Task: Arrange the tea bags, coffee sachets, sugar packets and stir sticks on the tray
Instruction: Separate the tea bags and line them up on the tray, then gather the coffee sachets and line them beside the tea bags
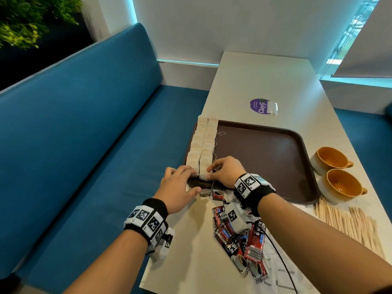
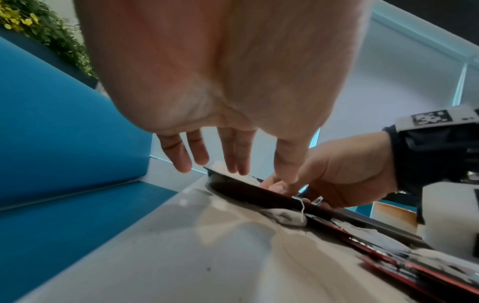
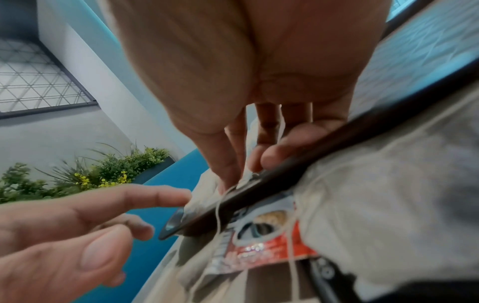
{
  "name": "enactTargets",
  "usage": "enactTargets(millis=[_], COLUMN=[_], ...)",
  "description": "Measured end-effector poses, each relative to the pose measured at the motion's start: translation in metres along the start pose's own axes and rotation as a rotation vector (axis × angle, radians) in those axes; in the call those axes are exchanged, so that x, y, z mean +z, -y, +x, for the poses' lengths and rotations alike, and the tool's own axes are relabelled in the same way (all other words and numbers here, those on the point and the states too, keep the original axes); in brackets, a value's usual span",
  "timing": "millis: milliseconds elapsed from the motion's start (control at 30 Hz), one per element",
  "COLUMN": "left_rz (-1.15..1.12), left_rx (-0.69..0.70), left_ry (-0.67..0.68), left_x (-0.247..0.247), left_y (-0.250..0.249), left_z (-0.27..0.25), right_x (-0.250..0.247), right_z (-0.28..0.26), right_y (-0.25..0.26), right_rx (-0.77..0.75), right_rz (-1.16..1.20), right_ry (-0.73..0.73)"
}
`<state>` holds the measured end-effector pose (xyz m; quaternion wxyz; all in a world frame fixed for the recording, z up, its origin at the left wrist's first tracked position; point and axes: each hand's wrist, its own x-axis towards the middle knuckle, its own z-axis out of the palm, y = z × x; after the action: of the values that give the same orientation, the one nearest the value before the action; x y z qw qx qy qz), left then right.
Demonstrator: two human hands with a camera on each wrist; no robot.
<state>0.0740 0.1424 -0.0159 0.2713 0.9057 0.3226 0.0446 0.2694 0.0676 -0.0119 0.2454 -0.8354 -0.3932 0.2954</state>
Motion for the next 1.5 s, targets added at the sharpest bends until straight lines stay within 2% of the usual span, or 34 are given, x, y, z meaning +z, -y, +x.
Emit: enactTargets(millis=[167,333,400,533,667,733,900,1133,1300,1333,1433,1500], left_rz=[0.001,-0.112,-0.1,0.039,0.061,0.061,0.05,0.003,-0.112,-0.107,-0.031,0.012], left_rx=[-0.027,0.057,0.084,0.122,0.105,0.091,0.078,0.07,-0.011,-0.019,-0.036,-0.038], left_ry=[0.063,-0.075,-0.03,0.144,0.183,0.195,0.187,0.236,0.096,0.105,0.252,0.287], left_x=[-0.001,-0.002,0.0,0.01,0.02,0.023,0.027,0.019,0.011,0.01,0.015,0.02], left_y=[0.003,-0.009,-0.016,-0.025,-0.029,-0.029,-0.027,-0.024,-0.024,-0.025,-0.028,-0.029], left_z=[-0.003,-0.008,-0.012,-0.021,-0.028,-0.031,-0.046,-0.077,-0.07,-0.068,-0.064,-0.065], right_x=[-0.002,-0.024,-0.034,-0.044,-0.043,-0.035,-0.014,-0.004,-0.013,-0.014,-0.011,-0.007], right_z=[-0.004,-0.03,-0.049,-0.087,-0.12,-0.129,-0.127,-0.132,-0.121,-0.118,-0.115,-0.113], right_y=[0.002,-0.006,-0.017,-0.042,-0.066,-0.069,-0.063,-0.056,-0.046,-0.044,-0.038,-0.039], right_rx=[-0.023,-0.067,-0.069,-0.022,0.03,0.031,-0.045,-0.087,-0.152,-0.175,-0.216,-0.226], right_rz=[-0.007,0.168,0.188,0.148,0.076,0.048,-0.268,-0.285,-0.267,-0.277,-0.355,-0.434], right_ry=[0.006,-0.118,-0.154,-0.114,-0.143,-0.078,0.068,0.024,-0.042,-0.043,0.015,0.05])
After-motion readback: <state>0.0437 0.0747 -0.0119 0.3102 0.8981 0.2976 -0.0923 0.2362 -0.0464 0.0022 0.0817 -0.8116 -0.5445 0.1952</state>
